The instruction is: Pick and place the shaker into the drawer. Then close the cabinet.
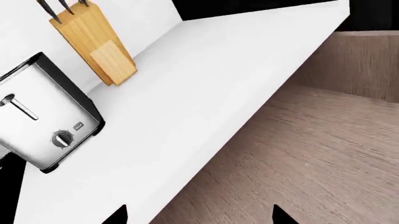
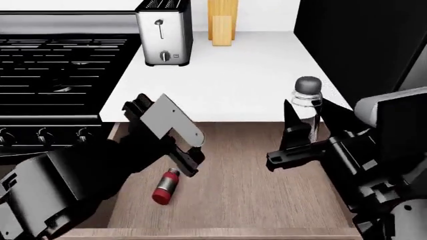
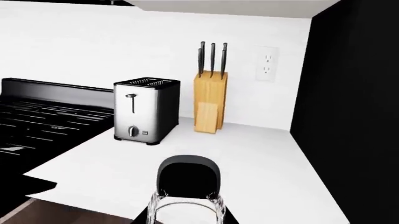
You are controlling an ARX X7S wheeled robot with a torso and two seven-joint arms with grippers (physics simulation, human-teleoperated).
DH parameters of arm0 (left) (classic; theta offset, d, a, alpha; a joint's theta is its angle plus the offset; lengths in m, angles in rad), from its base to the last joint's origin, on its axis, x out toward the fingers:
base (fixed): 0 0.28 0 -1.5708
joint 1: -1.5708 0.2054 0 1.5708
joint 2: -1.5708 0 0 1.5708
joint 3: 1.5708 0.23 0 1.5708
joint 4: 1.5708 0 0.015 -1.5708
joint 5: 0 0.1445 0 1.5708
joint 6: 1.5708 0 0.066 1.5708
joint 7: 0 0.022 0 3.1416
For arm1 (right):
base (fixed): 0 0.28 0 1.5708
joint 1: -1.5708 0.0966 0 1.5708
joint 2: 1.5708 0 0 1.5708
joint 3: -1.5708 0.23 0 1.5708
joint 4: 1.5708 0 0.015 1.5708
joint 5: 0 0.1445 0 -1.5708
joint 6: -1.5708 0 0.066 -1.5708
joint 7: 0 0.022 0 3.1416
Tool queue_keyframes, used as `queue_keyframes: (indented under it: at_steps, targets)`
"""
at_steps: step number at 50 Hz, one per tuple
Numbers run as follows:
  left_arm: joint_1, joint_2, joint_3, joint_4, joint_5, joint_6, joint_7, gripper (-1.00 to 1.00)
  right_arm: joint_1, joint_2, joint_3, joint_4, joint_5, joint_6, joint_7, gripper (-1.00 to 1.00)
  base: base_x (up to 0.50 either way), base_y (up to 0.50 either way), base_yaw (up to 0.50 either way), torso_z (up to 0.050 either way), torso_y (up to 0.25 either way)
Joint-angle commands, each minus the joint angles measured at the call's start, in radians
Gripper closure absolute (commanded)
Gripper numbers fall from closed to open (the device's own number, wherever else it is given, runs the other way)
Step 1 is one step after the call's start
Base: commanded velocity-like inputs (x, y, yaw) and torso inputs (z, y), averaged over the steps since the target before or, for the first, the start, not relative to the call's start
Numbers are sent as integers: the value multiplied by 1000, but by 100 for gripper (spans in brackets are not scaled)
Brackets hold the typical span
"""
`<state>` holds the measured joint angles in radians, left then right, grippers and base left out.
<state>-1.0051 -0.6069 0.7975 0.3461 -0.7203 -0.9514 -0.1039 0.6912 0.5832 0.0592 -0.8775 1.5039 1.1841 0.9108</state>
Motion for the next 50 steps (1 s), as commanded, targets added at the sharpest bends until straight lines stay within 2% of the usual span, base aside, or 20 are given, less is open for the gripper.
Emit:
queue_keyframes:
  at_steps: [1,5,10,16,20,27,34,50]
  targets:
    - [75,-118,-164,304,-149,-44,-137,-100,243,23,-189,214,55,160,-31,100,0,0,0,0,0]
    - [120,-159,-209,356,-178,-35,-182,-100,392,20,-284,345,28,245,-104,100,0,0,0,0,0]
    - [157,-195,-280,404,-253,-9,-206,-100,510,5,-457,476,-116,306,-306,100,0,0,0,0,0]
    - [201,-214,-320,419,-277,27,-227,-100,603,-9,-699,611,-294,287,-559,100,0,0,0,0,0]
    - [223,-222,-341,409,-265,57,-237,-100,629,-28,-794,695,-369,233,-676,100,0,0,0,0,0]
    - [254,-236,-410,384,-220,129,-287,-100,565,-56,-923,807,-486,110,-787,100,0,0,0,0,0]
    - [273,-254,-475,368,-217,140,-369,-100,494,-100,-1013,944,-590,-19,-857,100,0,0,0,0,0]
    - [274,-281,-567,374,-282,132,-464,-100,338,-178,-1073,1143,-689,-233,-905,100,0,0,0,0,0]
